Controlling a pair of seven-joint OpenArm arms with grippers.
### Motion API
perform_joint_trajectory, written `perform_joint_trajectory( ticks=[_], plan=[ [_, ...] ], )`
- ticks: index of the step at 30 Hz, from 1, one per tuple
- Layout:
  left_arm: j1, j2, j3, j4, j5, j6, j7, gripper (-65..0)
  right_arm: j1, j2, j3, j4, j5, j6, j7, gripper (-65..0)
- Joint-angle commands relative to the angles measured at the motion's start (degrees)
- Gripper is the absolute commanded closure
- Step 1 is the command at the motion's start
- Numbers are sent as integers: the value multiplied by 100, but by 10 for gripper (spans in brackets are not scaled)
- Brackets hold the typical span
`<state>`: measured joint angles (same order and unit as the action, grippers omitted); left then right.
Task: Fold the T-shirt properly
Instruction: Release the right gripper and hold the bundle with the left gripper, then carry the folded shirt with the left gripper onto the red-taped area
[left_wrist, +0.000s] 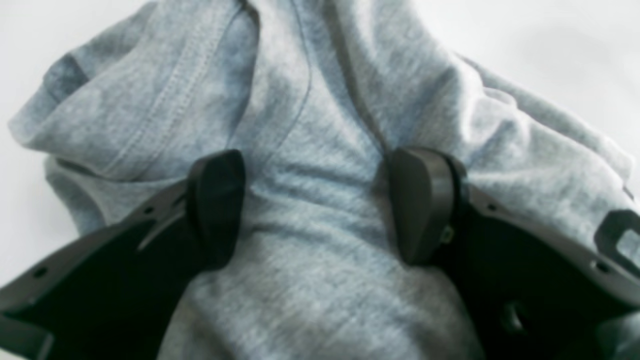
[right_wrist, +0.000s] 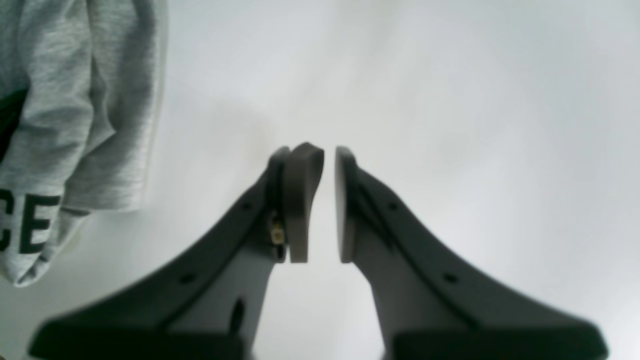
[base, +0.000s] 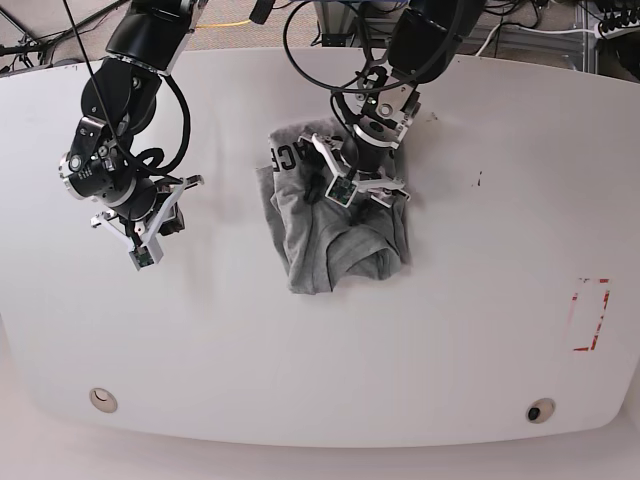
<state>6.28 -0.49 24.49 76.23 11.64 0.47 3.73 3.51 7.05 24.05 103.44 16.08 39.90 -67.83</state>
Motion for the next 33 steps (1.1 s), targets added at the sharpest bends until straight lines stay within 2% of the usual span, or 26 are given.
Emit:
perform_joint_trajectory(
  ticks=[1,3,5,8,10,14,18,21,25,30,33],
  plan=[
    [132,-465,-581,-154,273,-421,1135,-429,84,29,8,105,85,10,98,-81],
    [132,-579,-1091,-163,282,-895,1135,-428,76,29,8,105,85,10,98,-81],
    [97,-782,-1733,-198,291,-1599,1135,-426,76,38,17,105,85,10,98,-81],
    [-17,-1124,-2436,-207,300,-2434,1135,-424,76,38,17,113,85,10,98,-81],
    [-35,-1362,-2814,-234,300,-2785,1135,-422,76,38,17,113,85,10,98,-81],
    [-44,-2144,-3262,-603,291,-3374,1214,-422,76,38,17,113,85,10,98,-81],
    [-176,-2918,-3464,-937,273,-3744,1258,-421,76,38,-1,122,85,10,98,-81],
    [-228,-3287,-3781,-1245,273,-4034,1249,-421,76,38,-10,131,85,10,98,-81],
    [-413,-3762,-4177,-1711,230,-4047,1241,-421,67,20,-10,131,85,10,98,-81],
    [-765,-4386,-4177,-2141,-412,-4047,1258,-421,49,-6,-10,140,85,10,98,-81],
    [-756,-4579,-4177,-2089,-790,-4047,1284,-421,-30,-6,-10,140,94,10,98,-81]
  ],
)
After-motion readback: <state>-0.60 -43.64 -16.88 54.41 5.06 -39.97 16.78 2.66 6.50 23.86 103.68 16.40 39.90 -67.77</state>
